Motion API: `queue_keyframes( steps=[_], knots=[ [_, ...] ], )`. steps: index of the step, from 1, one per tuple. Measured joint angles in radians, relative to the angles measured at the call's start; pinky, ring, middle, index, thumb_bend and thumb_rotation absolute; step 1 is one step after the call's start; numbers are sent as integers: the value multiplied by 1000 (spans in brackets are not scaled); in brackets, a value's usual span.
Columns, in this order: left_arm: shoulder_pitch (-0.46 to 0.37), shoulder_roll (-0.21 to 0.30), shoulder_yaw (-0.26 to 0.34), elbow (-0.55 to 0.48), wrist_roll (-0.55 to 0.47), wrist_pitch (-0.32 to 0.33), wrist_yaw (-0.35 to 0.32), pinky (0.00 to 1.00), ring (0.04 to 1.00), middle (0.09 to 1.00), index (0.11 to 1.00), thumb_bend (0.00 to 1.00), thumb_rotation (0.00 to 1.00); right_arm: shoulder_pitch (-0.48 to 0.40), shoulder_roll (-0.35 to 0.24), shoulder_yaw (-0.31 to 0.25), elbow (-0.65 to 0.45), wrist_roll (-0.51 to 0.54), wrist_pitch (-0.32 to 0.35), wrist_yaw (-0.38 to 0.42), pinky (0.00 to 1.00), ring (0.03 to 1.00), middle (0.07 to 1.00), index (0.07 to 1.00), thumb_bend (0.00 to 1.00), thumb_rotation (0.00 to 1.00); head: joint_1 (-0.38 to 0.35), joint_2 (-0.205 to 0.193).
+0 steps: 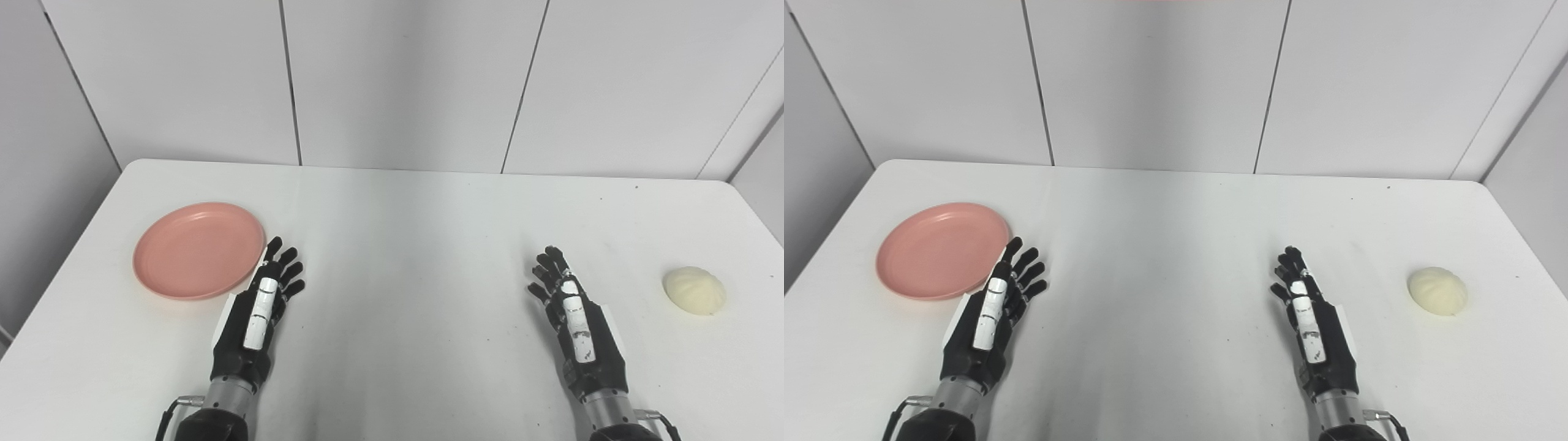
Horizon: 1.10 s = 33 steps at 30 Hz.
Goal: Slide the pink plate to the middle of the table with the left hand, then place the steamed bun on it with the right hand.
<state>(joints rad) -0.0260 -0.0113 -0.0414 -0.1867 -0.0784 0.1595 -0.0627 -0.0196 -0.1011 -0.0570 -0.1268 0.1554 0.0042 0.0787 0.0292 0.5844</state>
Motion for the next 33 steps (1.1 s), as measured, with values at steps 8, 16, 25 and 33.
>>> queue_keyframes(
  steps=[8, 16, 25, 33],
  knots=[
    [-1, 0, 2, 2, 4, 0, 0, 898, 929, 948, 982, 717, 914, 0, 0, 0, 0, 12, 0, 0, 919, 940, 936, 934, 805, 930, 2, -2],
    [-1, 0, 2, 2, 2, 0, 0, 890, 930, 951, 987, 733, 911, 0, 0, 2, 0, 12, 0, 0, 924, 943, 940, 937, 804, 927, 0, 2],
    [-1, 0, 2, 2, 2, 0, 0, 890, 929, 952, 982, 730, 913, 0, -1, 2, 0, 13, 1, 0, 917, 944, 940, 938, 800, 923, 0, 6],
    [-1, -2, 1, 2, 3, -1, 2, 891, 924, 945, 978, 709, 918, 0, -2, 2, 0, 15, 4, 0, 915, 944, 942, 940, 828, 932, 26, -21]
  ],
)
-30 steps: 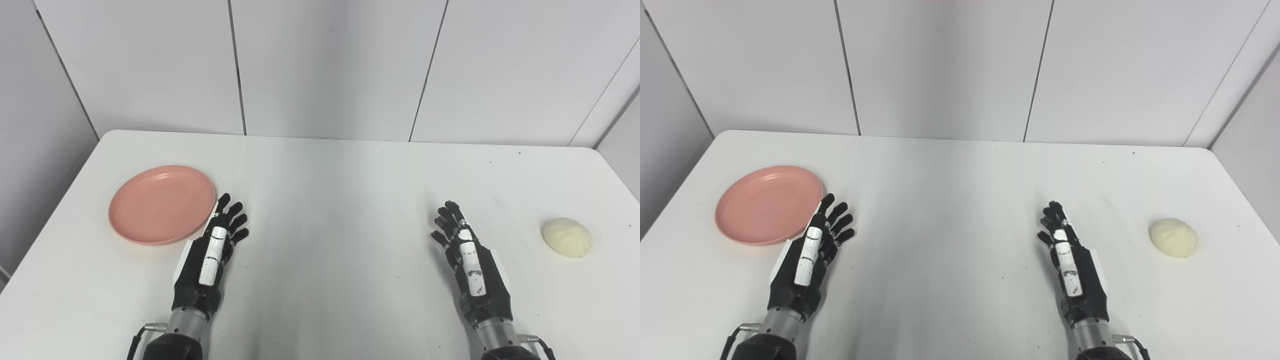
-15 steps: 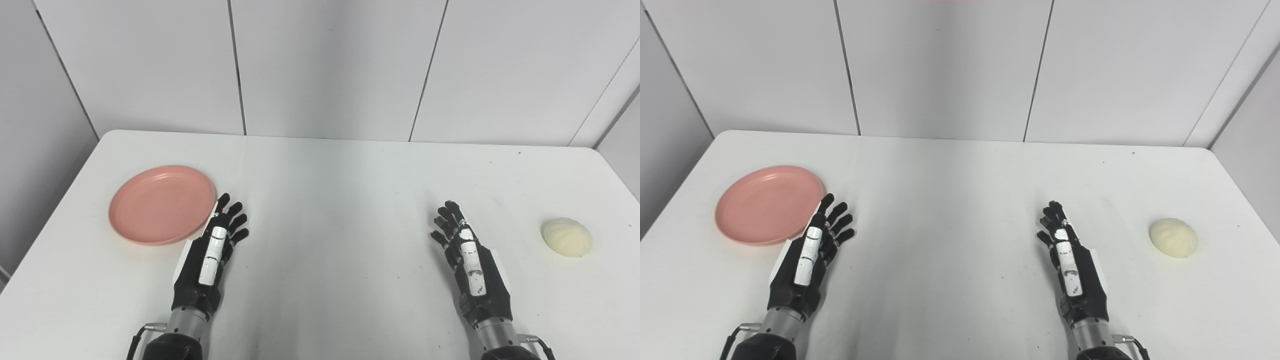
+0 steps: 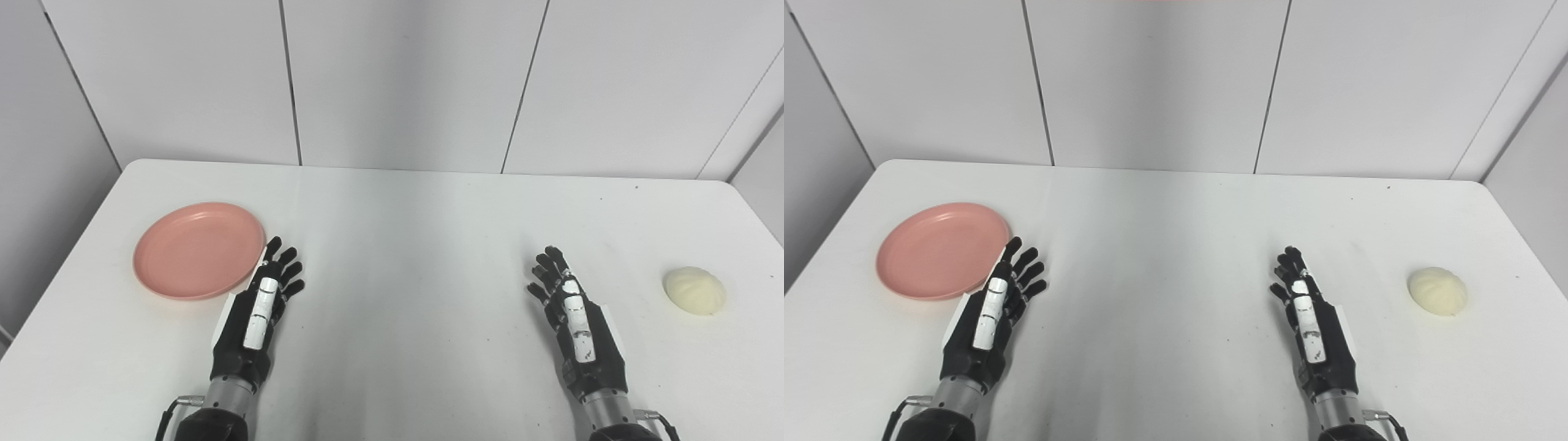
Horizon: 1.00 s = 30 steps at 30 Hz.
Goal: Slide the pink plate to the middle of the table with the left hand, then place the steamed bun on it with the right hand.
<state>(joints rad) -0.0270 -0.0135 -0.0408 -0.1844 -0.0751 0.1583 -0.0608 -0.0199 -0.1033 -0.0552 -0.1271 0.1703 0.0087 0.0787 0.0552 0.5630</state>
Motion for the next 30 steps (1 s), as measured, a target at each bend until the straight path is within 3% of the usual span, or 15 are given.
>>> queue_keyframes(
  steps=[4, 12, 17, 22, 30],
  knots=[
    [-1, -1, -7, 26, 16, -28, 1, 896, 930, 950, 986, 719, 914, 0, -7, -3, 11, 4, 0, 7, 924, 945, 936, 943, 825, 930, 20, -20],
    [-5, -39, -16, 80, 21, -69, 15, 934, 933, 948, 979, 707, 923, -20, -30, -23, 65, 30, -25, 44, 951, 960, 946, 970, 791, 937, 90, -97],
    [-18, -45, -25, 127, 51, -131, 27, 921, 930, 955, 989, 648, 949, -37, -44, -34, 91, 44, -58, 64, 974, 974, 965, 988, 741, 953, 124, -133],
    [-33, -63, -29, 172, 64, -182, 45, 923, 927, 951, 984, 629, 941, -56, -51, -40, 120, 44, -91, 68, 960, 969, 965, 984, 736, 966, 132, -155],
    [-39, -66, -30, 187, 63, -194, 44, 925, 932, 957, 993, 633, 943, -59, -51, -40, 133, 40, -107, 68, 942, 959, 956, 973, 750, 939, 115, -189]
  ],
)
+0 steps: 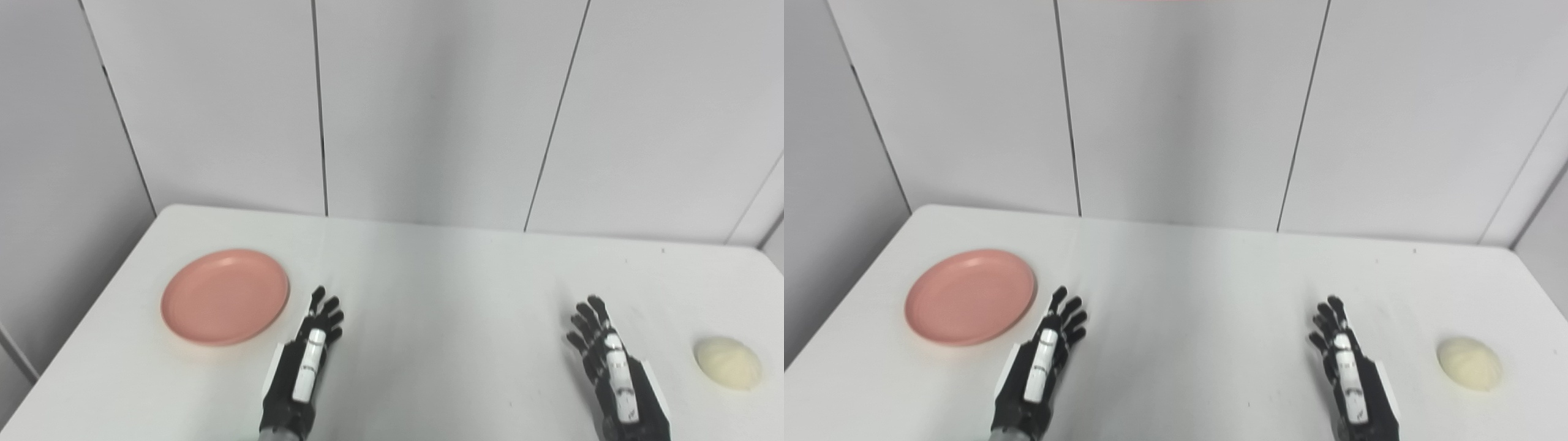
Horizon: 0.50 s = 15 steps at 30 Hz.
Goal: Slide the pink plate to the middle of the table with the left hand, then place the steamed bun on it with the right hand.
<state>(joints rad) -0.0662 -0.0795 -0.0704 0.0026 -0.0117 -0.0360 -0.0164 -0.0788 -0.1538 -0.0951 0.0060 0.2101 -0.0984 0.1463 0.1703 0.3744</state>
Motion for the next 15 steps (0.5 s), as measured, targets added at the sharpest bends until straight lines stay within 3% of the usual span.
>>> queue_keyframes(
  steps=[5, 9, 11, 14, 15],
  knots=[
    [-5, 10, 6, 7, -5, -23, -10, 930, 939, 959, 992, 585, 924, -1, 12, 2, 3, -11, -8, -5, 911, 937, 944, 959, 748, 923, -48, -17],
    [-10, 35, 6, 14, -7, -111, -29, 933, 935, 949, 994, 595, 896, -1, 14, 6, 4, -26, -17, -5, 910, 940, 948, 956, 750, 912, -55, -18],
    [-16, 38, 16, 18, -7, -142, -31, 906, 908, 928, 978, 690, 906, 0, 15, 6, 4, -32, -18, -5, 915, 948, 954, 960, 736, 910, -60, -12],
    [-20, 34, 39, 18, -7, -155, -21, 898, 897, 916, 969, 738, 894, 1, 14, 6, 3, -33, -18, -5, 918, 952, 957, 964, 734, 911, -60, -9],
    [-24, 34, 49, 18, -8, -159, -11, 854, 870, 890, 952, 805, 881, 1, 15, 5, 3, -33, -18, -5, 925, 952, 959, 963, 729, 911, -60, -9]
  ],
)
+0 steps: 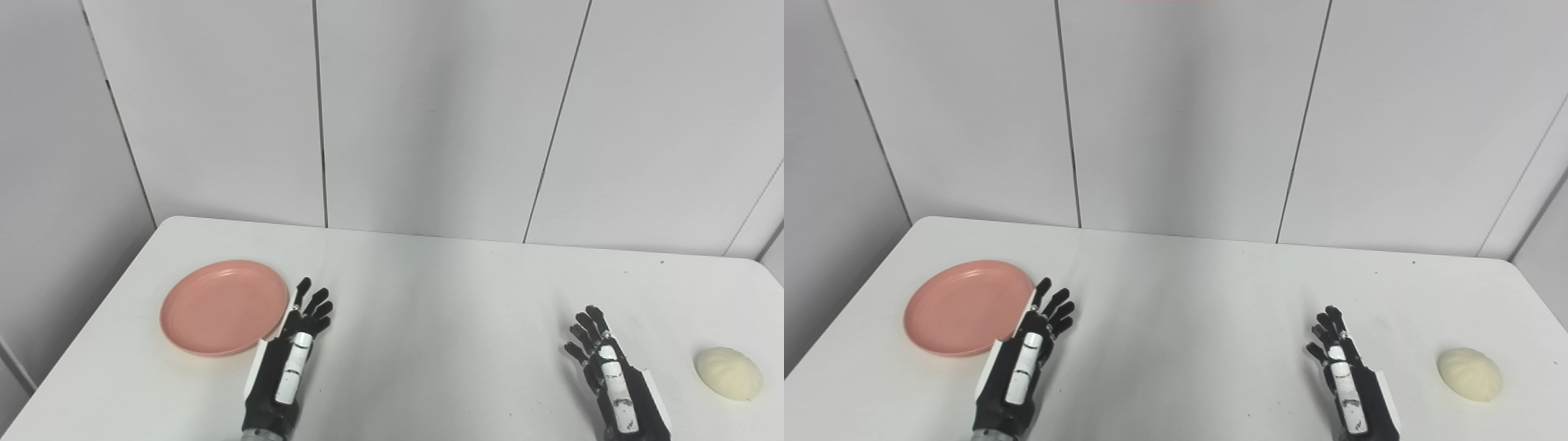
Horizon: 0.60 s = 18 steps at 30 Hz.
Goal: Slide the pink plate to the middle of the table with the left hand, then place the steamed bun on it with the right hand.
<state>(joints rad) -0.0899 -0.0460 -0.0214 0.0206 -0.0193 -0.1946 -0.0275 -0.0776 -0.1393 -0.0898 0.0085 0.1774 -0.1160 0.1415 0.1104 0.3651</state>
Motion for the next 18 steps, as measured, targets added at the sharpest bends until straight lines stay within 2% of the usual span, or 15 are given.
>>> queue_keyframes(
  steps=[2, 5, 8, 11, 16, 18],
  knots=[
    [-14, 0, 23, -5, 0, -11, 12, 824, 855, 869, 949, 844, 887, 0, 1, -1, 0, 0, 0, 0, 936, 956, 962, 964, 722, 910, 0, 0],
    [-69, 14, 61, -55, 3, -17, 30, 830, 870, 879, 972, 846, 895, 0, 1, -3, 0, 0, 0, -2, 933, 952, 958, 961, 731, 910, -2, 2],
    [-153, 60, 95, -94, 2, -21, 32, 818, 864, 878, 948, 871, 891, 0, 4, -3, 0, -1, 0, -5, 930, 950, 958, 962, 728, 913, -5, 6],
    [-235, 119, 137, -111, -16, 17, 32, 783, 852, 858, 905, 897, 865, 0, 7, -3, 0, 0, 0, -5, 934, 955, 964, 967, 729, 903, -11, 11],
    [-300, 201, 191, -42, -64, 25, 29, 793, 846, 833, 874, 887, 829, 0, 10, -3, -1, 0, 0, -7, 928, 954, 963, 966, 734, 900, -17, 17],
    [-306, 224, 205, -10, -76, 25, 23, 814, 853, 839, 868, 912, 850, 0, 10, -3, -1, -1, 0, -6, 928, 954, 962, 969, 737, 902, -18, 17]
  ],
)
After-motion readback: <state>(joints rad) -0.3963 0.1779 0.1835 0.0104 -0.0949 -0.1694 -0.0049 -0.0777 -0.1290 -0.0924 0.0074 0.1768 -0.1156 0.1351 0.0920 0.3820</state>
